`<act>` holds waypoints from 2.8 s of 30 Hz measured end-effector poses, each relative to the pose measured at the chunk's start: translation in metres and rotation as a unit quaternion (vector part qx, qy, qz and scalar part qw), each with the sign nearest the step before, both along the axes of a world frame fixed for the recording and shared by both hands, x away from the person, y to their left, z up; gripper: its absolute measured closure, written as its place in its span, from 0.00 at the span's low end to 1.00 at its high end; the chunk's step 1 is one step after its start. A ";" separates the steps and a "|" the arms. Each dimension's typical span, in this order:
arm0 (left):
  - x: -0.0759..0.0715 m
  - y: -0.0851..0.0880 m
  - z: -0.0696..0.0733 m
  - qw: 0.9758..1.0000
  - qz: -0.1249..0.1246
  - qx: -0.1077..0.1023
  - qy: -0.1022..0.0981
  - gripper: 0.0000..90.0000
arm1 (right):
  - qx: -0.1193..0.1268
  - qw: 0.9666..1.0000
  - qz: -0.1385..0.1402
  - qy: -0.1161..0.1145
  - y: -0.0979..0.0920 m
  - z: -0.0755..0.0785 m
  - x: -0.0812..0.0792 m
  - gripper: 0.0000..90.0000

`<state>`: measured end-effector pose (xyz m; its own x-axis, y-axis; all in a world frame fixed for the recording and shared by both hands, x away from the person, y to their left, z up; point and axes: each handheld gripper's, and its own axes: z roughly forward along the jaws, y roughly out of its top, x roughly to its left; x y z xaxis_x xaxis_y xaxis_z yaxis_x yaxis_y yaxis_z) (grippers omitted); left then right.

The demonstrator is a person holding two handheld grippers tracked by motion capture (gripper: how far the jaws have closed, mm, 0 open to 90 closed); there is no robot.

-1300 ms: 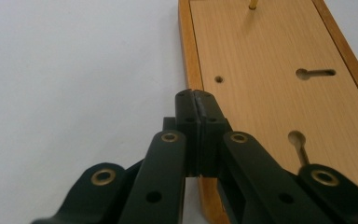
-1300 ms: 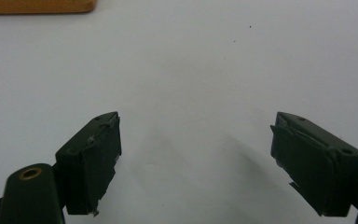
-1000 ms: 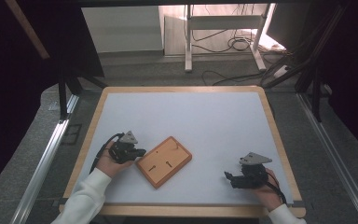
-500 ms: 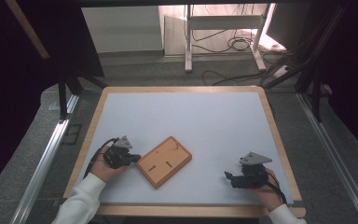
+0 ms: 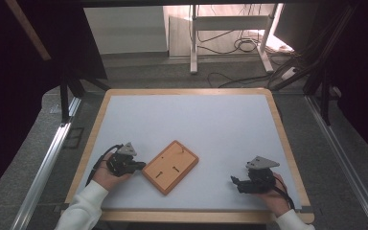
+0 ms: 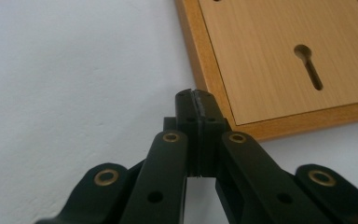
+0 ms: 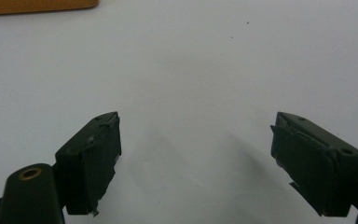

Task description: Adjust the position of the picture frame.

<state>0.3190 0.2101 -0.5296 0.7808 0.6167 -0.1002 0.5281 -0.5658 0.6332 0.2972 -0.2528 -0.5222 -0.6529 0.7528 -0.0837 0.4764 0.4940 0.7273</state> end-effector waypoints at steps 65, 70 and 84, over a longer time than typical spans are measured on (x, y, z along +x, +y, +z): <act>-0.019 -0.066 0.002 0.995 -0.096 -0.027 0.009 1.00 | 0.000 1.000 0.002 -0.002 0.002 0.000 0.000 0.17; -0.019 -0.069 0.001 0.995 -0.097 -0.032 0.009 1.00 | 0.007 1.000 0.001 -0.007 0.002 0.001 0.000 0.17; -0.016 -0.045 0.009 0.996 -0.032 -0.075 -0.035 0.97 | 0.016 1.000 0.002 -0.020 -0.001 0.004 -0.002 0.17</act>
